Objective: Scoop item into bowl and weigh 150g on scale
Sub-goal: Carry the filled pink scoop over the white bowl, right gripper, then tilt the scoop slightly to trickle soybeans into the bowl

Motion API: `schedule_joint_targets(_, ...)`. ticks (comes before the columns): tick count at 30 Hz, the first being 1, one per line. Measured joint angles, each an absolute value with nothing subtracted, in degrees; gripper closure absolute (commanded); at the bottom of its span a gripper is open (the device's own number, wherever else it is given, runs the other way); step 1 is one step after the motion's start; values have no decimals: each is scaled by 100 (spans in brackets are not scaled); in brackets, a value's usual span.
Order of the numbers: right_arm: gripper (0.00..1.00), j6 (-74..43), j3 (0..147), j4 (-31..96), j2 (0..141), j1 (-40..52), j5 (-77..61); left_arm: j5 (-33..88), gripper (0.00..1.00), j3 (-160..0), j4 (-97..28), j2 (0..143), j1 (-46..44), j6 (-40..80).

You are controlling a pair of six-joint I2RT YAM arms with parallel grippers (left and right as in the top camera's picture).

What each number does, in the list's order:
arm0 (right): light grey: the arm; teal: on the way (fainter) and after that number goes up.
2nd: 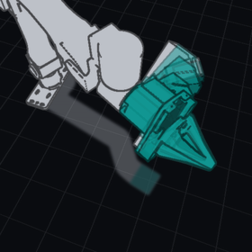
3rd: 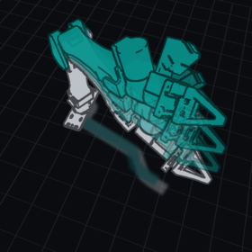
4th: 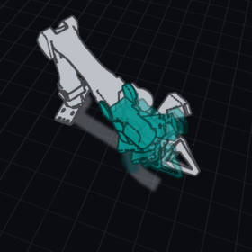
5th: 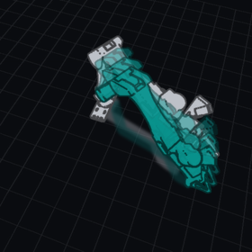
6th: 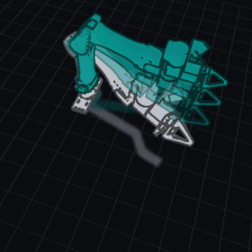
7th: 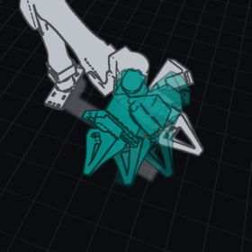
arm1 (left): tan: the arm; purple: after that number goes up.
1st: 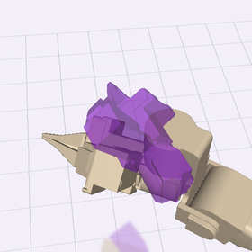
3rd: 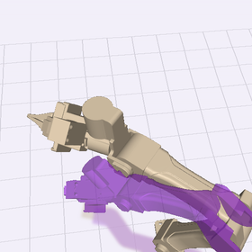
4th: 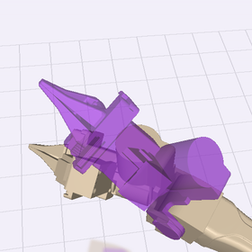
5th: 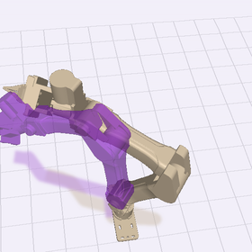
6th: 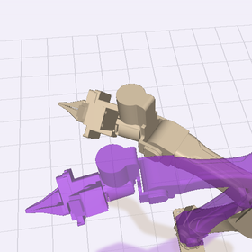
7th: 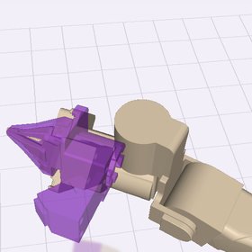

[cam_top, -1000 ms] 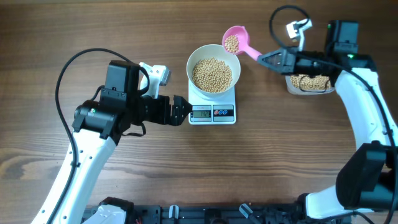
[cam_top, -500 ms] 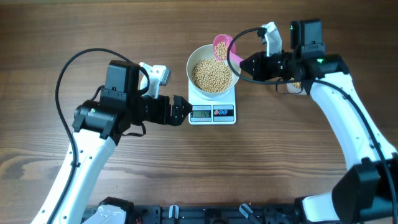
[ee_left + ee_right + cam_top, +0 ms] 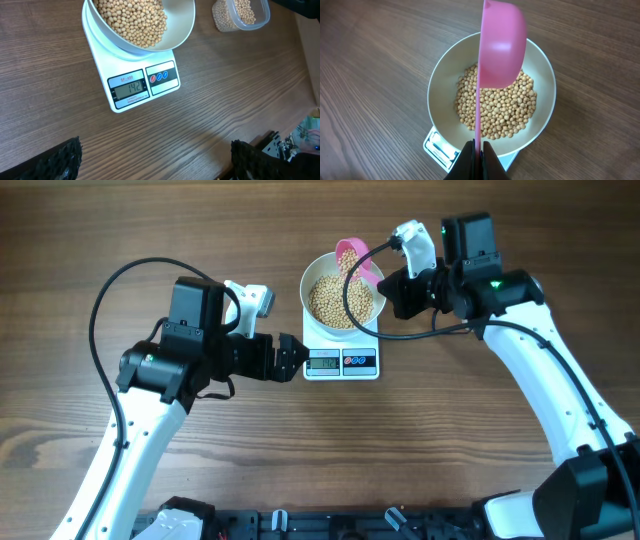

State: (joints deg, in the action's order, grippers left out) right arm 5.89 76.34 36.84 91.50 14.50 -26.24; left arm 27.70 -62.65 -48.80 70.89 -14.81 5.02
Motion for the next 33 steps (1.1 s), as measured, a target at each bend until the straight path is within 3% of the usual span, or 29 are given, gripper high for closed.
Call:
schedule_joint_targets(21,96,1125,7634,4077,9115,1809,-1774,2770,0,-6265,-4880,7089,-1481,502)
schedule_joint_targets(33,96,1055,7634,4073,9115,1809,-1946,2773,0,-6265,-4880,7089,-1481,502)
